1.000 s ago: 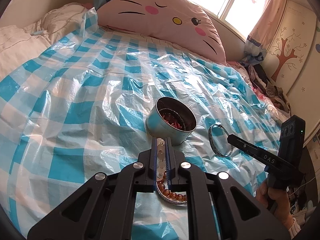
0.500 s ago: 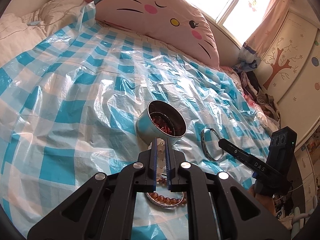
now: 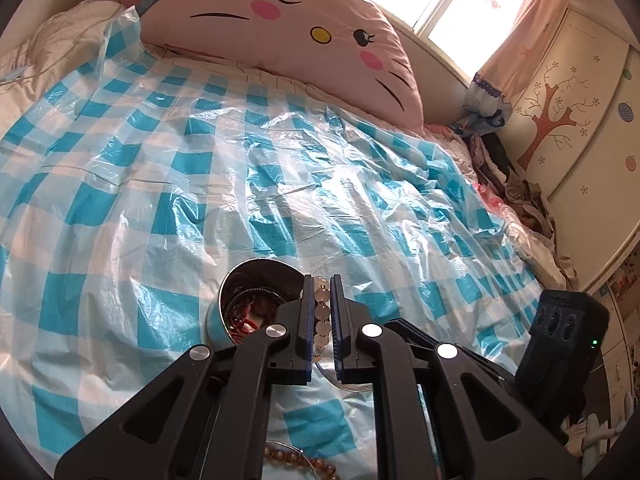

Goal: Organize jewelry
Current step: 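Lower both items into the tin and open both grippers, then move both grippers to the second silver bangle and brown bead bracelet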

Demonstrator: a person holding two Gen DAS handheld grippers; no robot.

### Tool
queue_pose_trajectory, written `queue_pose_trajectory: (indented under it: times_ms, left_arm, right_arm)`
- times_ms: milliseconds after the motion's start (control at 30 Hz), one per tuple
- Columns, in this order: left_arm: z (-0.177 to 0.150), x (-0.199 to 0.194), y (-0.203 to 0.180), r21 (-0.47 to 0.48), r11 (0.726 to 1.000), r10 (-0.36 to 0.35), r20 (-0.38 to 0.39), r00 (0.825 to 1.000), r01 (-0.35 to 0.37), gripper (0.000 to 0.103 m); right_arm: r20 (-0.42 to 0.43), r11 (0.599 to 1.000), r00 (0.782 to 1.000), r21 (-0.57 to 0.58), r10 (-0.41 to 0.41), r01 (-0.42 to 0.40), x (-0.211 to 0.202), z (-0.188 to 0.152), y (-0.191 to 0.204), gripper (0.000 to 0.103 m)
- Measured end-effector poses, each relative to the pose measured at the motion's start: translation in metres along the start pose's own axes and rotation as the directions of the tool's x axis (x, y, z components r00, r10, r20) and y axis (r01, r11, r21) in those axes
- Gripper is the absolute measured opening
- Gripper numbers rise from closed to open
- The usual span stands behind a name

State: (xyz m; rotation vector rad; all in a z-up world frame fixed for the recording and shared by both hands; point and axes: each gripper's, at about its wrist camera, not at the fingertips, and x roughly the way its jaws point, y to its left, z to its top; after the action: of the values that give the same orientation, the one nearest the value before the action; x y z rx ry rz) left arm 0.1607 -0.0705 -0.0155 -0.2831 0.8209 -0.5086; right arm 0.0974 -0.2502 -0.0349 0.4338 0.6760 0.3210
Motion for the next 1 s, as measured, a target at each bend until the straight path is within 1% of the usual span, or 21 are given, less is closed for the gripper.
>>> queue_pose_trajectory:
  times_ms: [100,133,167,200,233,267,333,400,433,467,500,567,667,733,800,867,900,1000]
  left_arm:
    - [0.005,0.021,0.012,-0.011,0.997,0.076,-0.054,0.996,-0.077,0.012]
    - [0.004,0.023,0.016,-0.013,0.995,0.098,-0.058,0.994,-0.098,0.017]
    - [0.003,0.022,0.020,-0.014,0.992,0.121,-0.055,0.991,-0.122,0.026]
    - [0.001,0.019,0.023,-0.015,0.990,0.137,-0.046,0.989,-0.138,0.032]
    - [-0.002,0.015,0.028,-0.022,0.989,0.147,-0.035,0.989,-0.148,0.042]
    - [-0.004,0.011,0.032,-0.031,0.987,0.155,-0.025,0.988,-0.156,0.045]
    - [-0.010,0.003,0.038,-0.052,0.987,0.154,-0.021,0.988,-0.155,0.046]
    - [-0.016,-0.005,0.044,-0.075,0.985,0.155,-0.023,0.988,-0.156,0.046]
    - [-0.019,-0.009,0.046,-0.085,0.984,0.155,-0.021,0.988,-0.156,0.047]
    - [-0.022,-0.014,0.047,-0.089,0.984,0.155,-0.021,0.988,-0.157,0.048]
    - [-0.026,-0.018,0.048,-0.088,0.983,0.157,-0.023,0.987,-0.158,0.048]
    - [-0.035,-0.025,0.047,-0.071,0.983,0.171,-0.022,0.985,-0.172,0.049]
    - [-0.050,-0.031,0.046,-0.038,0.980,0.196,-0.043,0.980,-0.198,0.050]
    - [-0.060,-0.033,0.044,-0.020,0.979,0.201,-0.064,0.978,-0.202,0.050]
    - [-0.069,-0.034,0.042,0.007,0.977,0.214,-0.083,0.973,-0.215,0.050]
    - [-0.077,-0.036,0.037,0.036,0.973,0.230,-0.095,0.969,-0.227,0.051]
    - [-0.081,-0.036,0.034,0.047,0.974,0.226,-0.103,0.969,-0.222,0.052]
    - [-0.093,-0.034,0.023,0.096,0.979,0.196,-0.152,0.969,-0.183,0.060]
  right_arm:
    - [-0.002,1.000,1.000,-0.003,0.015,-0.015,0.014,0.010,0.003,0.009]
    - [-0.004,1.000,1.000,-0.003,0.021,-0.021,0.018,0.013,0.004,0.009]
    - [-0.008,1.000,1.000,-0.002,0.026,-0.026,0.023,0.014,0.005,0.009]
    - [-0.012,1.000,0.999,-0.002,0.031,-0.031,0.028,0.016,0.006,0.009]
    - [-0.018,0.999,0.999,-0.004,0.035,-0.035,0.033,0.017,0.007,0.009]
    - [-0.026,0.999,0.999,-0.009,0.035,-0.035,0.037,0.017,0.008,0.009]
    - [-0.053,0.999,0.998,-0.030,0.027,-0.028,0.049,0.017,0.013,0.009]
    - [-0.085,0.997,0.996,-0.073,-0.010,0.004,0.062,0.015,0.019,0.010]
    - [-0.097,0.996,0.995,-0.087,-0.022,0.014,0.067,0.013,0.020,0.015]
    - [-0.093,0.995,0.995,-0.094,-0.038,0.029,0.068,0.012,0.020,0.034]
    - [-0.074,0.995,0.996,-0.096,-0.048,0.041,0.065,0.010,0.020,0.042]
    - [-0.046,0.995,0.998,-0.088,-0.051,0.047,0.055,0.010,0.017,0.042]
    - [-0.015,0.996,0.998,-0.057,-0.062,0.061,0.037,0.009,0.010,0.043]
    - [-0.007,0.998,0.998,-0.016,-0.065,0.065,0.026,0.008,0.003,0.044]
    - [-0.008,0.997,0.998,0.021,-0.068,0.068,0.015,0.004,-0.004,0.047]
    - [-0.017,0.996,0.996,0.039,-0.085,0.086,0.007,-0.004,-0.008,0.048]
    - [-0.024,0.995,0.995,0.047,-0.092,0.093,0.005,-0.007,-0.009,0.050]
    - [-0.043,0.990,0.993,0.085,-0.106,0.109,-0.006,-0.017,-0.016,0.054]
